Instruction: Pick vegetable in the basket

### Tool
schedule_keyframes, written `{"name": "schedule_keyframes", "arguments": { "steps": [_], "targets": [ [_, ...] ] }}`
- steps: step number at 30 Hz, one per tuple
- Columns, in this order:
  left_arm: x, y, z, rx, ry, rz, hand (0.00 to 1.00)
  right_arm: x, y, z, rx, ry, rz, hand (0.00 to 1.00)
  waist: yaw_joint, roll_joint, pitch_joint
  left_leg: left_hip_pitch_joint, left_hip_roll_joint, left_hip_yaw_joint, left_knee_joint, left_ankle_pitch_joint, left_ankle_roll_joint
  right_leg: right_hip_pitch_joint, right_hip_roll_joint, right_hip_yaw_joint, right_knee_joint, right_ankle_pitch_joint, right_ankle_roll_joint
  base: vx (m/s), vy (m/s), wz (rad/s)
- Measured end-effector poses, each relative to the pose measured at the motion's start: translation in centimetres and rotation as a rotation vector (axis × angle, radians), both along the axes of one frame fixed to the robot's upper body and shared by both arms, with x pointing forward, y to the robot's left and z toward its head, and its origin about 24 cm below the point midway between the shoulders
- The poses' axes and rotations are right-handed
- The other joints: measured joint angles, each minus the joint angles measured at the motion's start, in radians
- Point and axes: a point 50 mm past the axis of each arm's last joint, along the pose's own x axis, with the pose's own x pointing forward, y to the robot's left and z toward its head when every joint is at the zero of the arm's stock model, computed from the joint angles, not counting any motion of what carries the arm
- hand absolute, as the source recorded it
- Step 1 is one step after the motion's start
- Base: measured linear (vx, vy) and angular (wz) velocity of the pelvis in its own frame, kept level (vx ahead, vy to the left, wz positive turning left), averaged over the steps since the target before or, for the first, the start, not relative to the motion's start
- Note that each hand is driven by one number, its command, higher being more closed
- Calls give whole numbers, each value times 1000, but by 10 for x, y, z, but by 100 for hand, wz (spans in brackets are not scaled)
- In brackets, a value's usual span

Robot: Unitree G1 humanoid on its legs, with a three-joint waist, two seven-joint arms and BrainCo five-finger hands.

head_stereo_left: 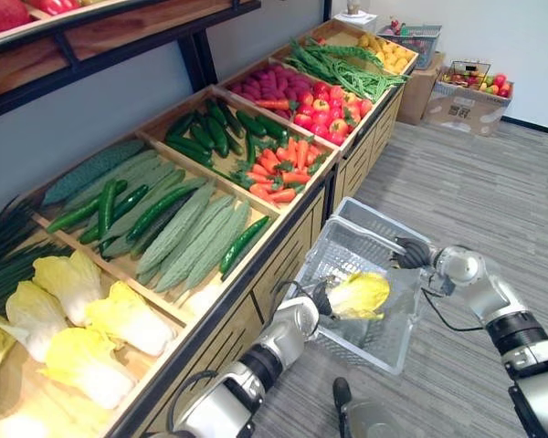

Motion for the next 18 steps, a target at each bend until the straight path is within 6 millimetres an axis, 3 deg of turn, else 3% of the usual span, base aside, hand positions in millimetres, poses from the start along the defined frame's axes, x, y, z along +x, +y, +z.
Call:
{"name": "schedule_keyframes", "arguments": {
  "steps": [13,16,18],
  "targets": [
    [5,-1,5,-23,-57,-27,0,1,-6,1,14,2,-48,100,0,-2,6,-13,0,-20,0,0,1,0,-6,-10,-5,2,2,-45,25,4],
    [7,-11,28,-99,-154,-101,0,1,-11,-1,17,16,-85,100,3,-2,6,-16,1,-28,1,1,1,4,-10,-19,-5,2,2,-46,34,10],
    [3,-27,58,-215,-256,-189,0,-5,-21,-13,25,54,-139,100,11,-4,7,-18,2,-45,0,2,3,14,-18,-38,-9,2,2,-48,28,22]
  ]
}}
